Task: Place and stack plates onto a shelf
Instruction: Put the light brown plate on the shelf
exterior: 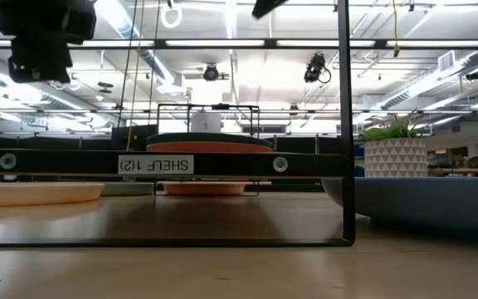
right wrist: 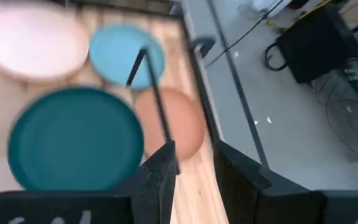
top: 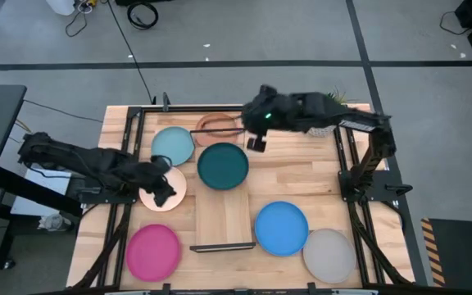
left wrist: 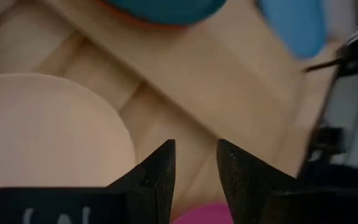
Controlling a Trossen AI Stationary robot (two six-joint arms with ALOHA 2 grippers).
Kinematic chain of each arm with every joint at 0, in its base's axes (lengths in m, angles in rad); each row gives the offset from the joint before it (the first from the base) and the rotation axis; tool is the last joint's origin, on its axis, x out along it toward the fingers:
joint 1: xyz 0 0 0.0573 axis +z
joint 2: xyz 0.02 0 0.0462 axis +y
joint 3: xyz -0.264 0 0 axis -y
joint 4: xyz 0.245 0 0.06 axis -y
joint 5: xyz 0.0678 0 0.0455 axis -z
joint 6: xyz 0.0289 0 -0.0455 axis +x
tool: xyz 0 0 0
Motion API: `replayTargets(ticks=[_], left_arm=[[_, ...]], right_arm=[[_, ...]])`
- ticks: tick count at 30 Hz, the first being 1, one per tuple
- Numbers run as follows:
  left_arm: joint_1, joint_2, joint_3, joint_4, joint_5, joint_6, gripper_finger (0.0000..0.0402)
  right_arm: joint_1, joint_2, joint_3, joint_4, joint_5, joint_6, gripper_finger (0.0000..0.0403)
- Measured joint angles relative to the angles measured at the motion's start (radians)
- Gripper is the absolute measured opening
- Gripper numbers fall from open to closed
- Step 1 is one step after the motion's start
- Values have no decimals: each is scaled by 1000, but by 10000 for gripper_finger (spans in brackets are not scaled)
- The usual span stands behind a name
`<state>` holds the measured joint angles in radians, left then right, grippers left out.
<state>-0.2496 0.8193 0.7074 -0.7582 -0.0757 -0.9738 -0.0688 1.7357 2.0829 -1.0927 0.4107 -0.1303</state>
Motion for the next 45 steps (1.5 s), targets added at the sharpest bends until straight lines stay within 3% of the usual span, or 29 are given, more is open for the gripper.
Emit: replayTargets(ticks=[7, 19, 24, 30, 40, 45], left_arm=[[-12, 201, 0, -11, -40, 13, 125], [-13, 448, 0, 4, -42, -93, 125], [-19, 466, 0, 6, 7, -215, 125], [-50, 465, 0, 9, -26, -299, 132], [-125, 465, 0, 14, -58, -424, 217], [-144, 465, 0, -15, -73, -469, 220]], right_arm=[[-15, -85, 25, -5, -4, 143, 115], [-10, -178, 25, -36, -11, 50, 114], [-10, -181, 24, -121, -49, 69, 114], [-10, -155, 23, -198, -64, 58, 114], [-14, -154, 23, -197, -65, 9, 114], [-25, -152, 23, -196, -65, -4, 114]])
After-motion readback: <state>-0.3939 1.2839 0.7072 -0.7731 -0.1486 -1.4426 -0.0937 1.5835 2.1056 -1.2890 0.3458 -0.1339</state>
